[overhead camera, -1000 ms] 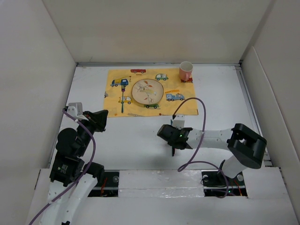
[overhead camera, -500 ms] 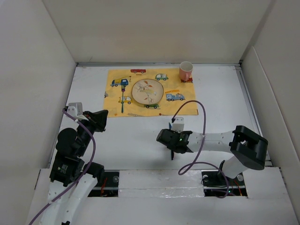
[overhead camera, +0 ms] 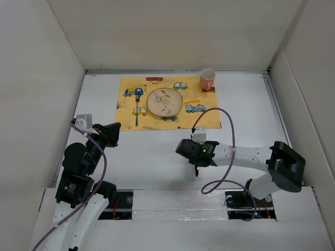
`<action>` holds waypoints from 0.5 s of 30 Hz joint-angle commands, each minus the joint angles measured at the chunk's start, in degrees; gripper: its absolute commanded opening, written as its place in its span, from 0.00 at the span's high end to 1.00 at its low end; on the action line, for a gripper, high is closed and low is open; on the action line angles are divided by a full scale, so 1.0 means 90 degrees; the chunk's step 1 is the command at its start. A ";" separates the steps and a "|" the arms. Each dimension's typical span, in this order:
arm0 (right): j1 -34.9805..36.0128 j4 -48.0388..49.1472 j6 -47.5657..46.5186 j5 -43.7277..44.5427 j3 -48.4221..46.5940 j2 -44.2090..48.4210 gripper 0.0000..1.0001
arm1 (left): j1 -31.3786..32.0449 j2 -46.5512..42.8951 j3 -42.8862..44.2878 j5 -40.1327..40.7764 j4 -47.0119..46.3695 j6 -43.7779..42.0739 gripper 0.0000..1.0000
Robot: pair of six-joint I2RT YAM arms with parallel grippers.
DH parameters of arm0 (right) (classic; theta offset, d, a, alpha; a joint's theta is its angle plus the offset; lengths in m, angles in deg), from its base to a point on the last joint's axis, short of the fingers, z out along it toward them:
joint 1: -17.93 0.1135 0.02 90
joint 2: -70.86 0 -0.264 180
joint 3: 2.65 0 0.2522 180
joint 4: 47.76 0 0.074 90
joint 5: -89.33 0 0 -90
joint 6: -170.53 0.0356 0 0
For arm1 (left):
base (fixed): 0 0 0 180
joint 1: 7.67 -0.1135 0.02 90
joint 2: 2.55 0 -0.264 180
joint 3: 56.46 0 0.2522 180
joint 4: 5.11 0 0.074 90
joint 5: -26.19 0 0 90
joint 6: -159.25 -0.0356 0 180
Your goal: Set the dinner table for one person
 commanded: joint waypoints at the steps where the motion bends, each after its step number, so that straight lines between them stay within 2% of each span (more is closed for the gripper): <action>1: -0.0261 0.0047 -0.0608 0.0316 -0.0487 0.0193 1.00 | 0.0031 0.0032 0.0277 -0.0017 -0.0182 -0.0103 0.94; 10: -0.1607 0.1022 -0.2307 -0.0044 -0.1512 0.0027 1.00 | 0.0031 0.0071 0.0277 -0.0046 -0.0202 -0.0103 0.94; 15: -0.2302 0.1453 -0.3011 -0.0347 -0.2390 -0.0850 1.00 | 0.0031 0.0139 0.0277 -0.0046 -0.0202 -0.0103 0.94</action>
